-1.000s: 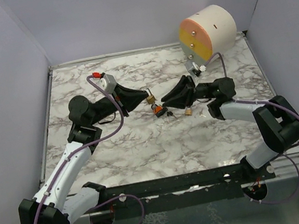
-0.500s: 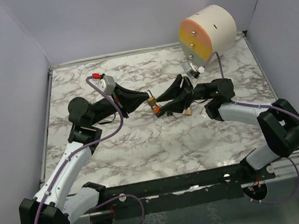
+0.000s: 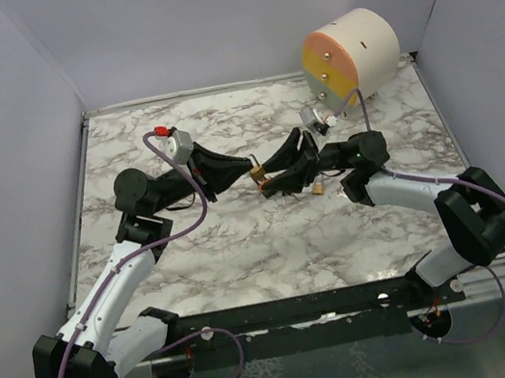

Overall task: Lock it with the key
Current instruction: Lock the lock.

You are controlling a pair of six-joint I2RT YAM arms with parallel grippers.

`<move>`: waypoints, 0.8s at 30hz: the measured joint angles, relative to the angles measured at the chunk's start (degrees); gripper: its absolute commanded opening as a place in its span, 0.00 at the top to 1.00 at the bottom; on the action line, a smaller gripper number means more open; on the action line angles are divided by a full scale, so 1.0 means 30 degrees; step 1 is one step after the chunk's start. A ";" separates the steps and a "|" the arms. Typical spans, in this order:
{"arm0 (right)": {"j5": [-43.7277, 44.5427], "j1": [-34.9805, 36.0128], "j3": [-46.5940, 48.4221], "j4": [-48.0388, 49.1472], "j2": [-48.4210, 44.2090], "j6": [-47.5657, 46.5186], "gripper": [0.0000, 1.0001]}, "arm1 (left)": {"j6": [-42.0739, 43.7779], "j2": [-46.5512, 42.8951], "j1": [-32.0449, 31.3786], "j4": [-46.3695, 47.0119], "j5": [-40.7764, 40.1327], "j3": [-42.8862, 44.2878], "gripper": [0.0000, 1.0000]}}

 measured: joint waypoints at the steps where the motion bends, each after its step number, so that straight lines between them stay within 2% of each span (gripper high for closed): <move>1: 0.0051 0.0007 0.0007 -0.0051 0.0000 -0.0080 0.65 | -0.0036 -0.0036 0.0000 0.0066 0.0015 -0.0044 1.00; 5: 0.0153 0.0087 0.0044 -0.0350 0.0000 -0.0321 0.86 | -0.0109 -0.0189 0.0000 0.0182 0.0036 -0.0087 1.00; 10: 0.0226 0.0182 0.0233 -0.0736 0.0000 -0.0619 0.88 | -0.0102 -0.0335 0.0000 0.0313 0.0007 -0.0087 1.00; 13: 0.0248 0.0255 0.0255 -0.0860 0.0000 -0.0743 0.99 | -0.0095 -0.0444 0.0000 0.0430 0.0000 -0.0087 1.00; 24: 0.0597 0.0525 0.0299 -0.1727 -0.0029 -0.1530 0.99 | 0.0255 -0.0765 0.0000 0.0612 -0.0619 -0.0495 1.00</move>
